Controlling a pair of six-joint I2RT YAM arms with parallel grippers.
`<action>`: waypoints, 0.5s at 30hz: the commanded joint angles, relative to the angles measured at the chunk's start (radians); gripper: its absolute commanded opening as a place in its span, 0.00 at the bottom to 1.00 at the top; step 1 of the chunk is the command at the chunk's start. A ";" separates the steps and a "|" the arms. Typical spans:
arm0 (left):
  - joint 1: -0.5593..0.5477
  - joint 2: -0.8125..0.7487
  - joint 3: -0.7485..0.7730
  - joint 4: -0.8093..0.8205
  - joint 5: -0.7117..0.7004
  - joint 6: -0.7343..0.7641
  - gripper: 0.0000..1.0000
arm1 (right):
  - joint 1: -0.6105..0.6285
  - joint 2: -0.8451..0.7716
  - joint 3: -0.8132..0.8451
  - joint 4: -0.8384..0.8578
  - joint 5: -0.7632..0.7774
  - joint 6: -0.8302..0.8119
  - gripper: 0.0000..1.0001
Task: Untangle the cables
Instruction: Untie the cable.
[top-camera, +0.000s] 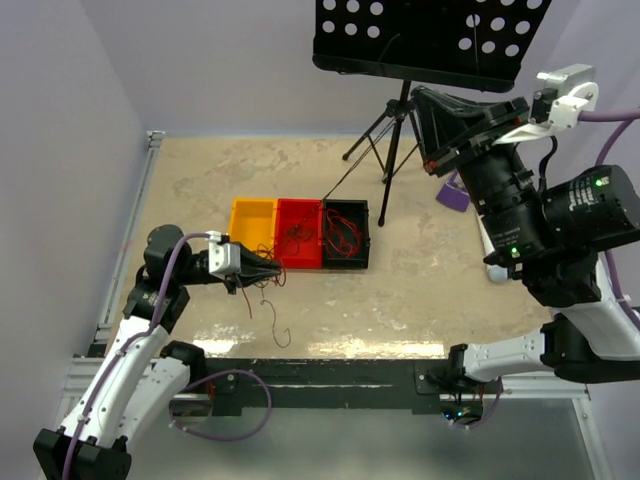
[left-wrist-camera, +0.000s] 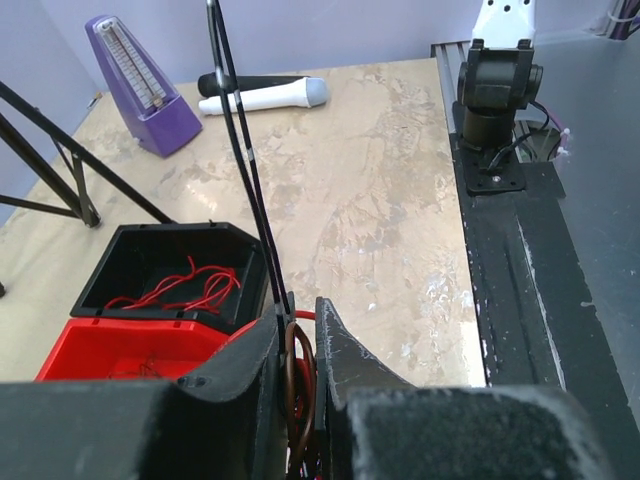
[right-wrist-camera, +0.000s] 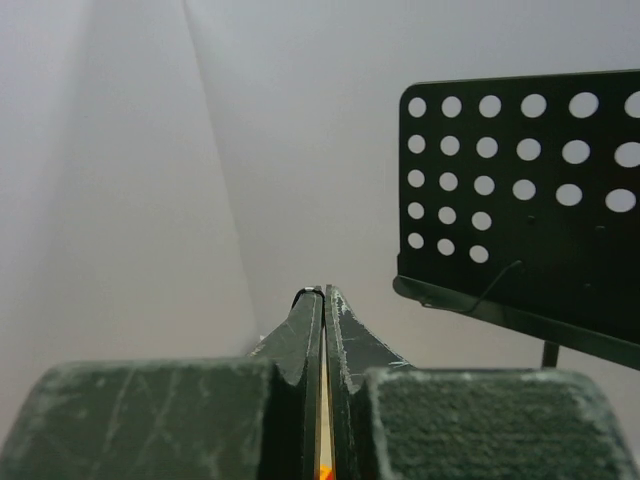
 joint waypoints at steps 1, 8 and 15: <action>0.005 0.038 -0.005 -0.191 -0.026 0.054 0.15 | -0.011 -0.140 0.044 0.347 0.081 -0.051 0.00; 0.006 0.108 0.170 -0.439 -0.072 0.327 0.15 | -0.013 -0.241 -0.406 0.193 0.189 0.258 0.00; 0.005 0.160 0.209 -0.672 -0.121 0.600 0.40 | -0.013 -0.311 -0.823 -0.053 0.220 0.761 0.00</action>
